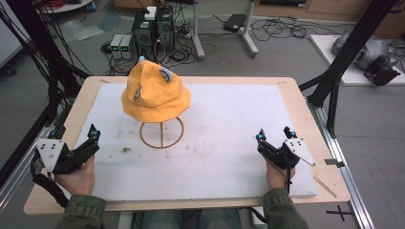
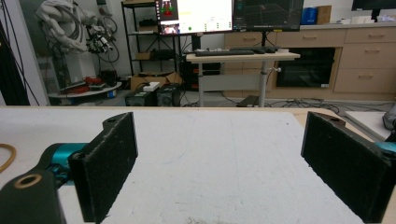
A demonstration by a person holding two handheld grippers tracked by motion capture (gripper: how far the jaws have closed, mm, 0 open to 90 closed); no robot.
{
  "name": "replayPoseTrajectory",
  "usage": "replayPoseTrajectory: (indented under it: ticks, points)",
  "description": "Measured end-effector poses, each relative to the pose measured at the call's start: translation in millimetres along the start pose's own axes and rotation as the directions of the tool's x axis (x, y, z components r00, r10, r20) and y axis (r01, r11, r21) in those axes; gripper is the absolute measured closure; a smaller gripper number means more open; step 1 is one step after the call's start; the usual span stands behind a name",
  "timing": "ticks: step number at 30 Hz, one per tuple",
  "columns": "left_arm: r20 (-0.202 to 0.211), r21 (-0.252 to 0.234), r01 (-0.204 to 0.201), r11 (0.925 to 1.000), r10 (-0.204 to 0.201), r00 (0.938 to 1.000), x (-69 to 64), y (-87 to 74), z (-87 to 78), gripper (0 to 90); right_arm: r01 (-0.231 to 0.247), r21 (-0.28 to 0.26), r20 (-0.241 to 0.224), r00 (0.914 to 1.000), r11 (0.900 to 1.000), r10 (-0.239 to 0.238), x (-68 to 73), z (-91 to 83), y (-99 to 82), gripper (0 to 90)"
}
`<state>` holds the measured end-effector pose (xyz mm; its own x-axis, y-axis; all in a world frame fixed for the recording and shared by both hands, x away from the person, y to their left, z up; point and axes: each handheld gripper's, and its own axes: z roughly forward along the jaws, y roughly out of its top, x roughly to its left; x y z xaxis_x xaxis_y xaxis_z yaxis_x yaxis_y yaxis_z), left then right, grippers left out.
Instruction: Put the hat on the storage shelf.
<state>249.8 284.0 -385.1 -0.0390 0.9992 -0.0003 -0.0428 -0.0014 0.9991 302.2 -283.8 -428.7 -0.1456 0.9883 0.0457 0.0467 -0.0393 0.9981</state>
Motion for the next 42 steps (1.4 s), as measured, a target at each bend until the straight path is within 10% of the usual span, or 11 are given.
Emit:
replayPoseTrajectory:
  ticks: [42]
  points:
    - [-0.002,0.049,0.014,0.9987,-0.014,0.9999,5.2,-33.7,3.8,14.4,0.002,0.011,0.003,1.0,0.9999,-0.002,-3.9,-2.1,-3.1,10.5]
